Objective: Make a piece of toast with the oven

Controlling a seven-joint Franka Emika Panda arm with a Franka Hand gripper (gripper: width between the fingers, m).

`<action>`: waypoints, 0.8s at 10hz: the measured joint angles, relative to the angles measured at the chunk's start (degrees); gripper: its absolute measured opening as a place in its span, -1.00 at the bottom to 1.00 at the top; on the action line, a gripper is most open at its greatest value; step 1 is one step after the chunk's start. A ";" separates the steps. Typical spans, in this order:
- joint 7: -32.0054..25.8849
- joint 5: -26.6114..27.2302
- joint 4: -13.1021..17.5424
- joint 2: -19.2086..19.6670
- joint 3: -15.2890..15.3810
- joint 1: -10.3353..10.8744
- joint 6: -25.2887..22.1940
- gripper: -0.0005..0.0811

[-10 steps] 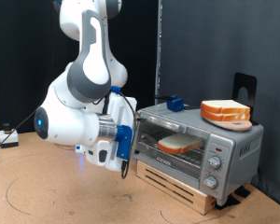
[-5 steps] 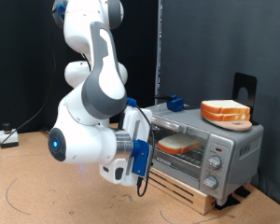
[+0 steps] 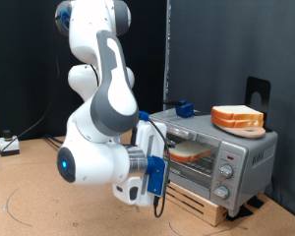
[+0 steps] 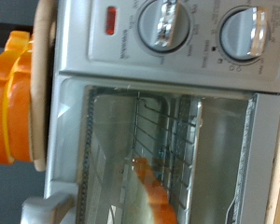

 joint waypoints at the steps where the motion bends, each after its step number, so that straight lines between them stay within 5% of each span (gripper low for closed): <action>1: 0.89 -0.07 1.49 1.97 0.23 0.76 0.29 0.99; 8: 2.85 0.00 9.24 13.75 0.73 6.14 5.08 0.99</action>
